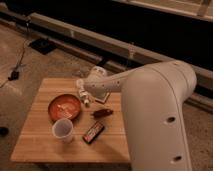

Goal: Place the white sponge in the ceramic cup

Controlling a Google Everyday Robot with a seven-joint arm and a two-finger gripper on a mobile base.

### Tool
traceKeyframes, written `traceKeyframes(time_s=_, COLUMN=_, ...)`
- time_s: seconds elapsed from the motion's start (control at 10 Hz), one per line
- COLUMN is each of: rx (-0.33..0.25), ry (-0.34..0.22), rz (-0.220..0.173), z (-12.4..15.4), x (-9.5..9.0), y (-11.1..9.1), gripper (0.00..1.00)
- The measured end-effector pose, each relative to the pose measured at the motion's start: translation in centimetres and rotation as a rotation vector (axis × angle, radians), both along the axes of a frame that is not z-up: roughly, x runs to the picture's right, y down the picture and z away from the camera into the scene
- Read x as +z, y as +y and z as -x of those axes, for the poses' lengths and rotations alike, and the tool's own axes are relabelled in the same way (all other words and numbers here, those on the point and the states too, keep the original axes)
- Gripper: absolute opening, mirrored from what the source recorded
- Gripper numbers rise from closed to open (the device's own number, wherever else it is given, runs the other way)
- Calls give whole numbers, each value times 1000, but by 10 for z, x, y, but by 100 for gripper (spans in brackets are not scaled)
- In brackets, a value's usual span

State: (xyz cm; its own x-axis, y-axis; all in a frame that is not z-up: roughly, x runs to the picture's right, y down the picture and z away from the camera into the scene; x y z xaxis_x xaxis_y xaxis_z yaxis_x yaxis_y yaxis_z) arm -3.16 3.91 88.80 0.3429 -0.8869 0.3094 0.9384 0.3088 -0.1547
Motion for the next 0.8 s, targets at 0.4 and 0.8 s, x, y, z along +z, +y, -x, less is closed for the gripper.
traceKeyframes(time_s=0.4, rx=5, ry=26, rz=49, z=-5, x=29, y=-31, gripper=80)
traceKeyframes(time_s=0.8, rx=27, ry=49, rz=128, z=-12, x=60, y=-42, gripper=80)
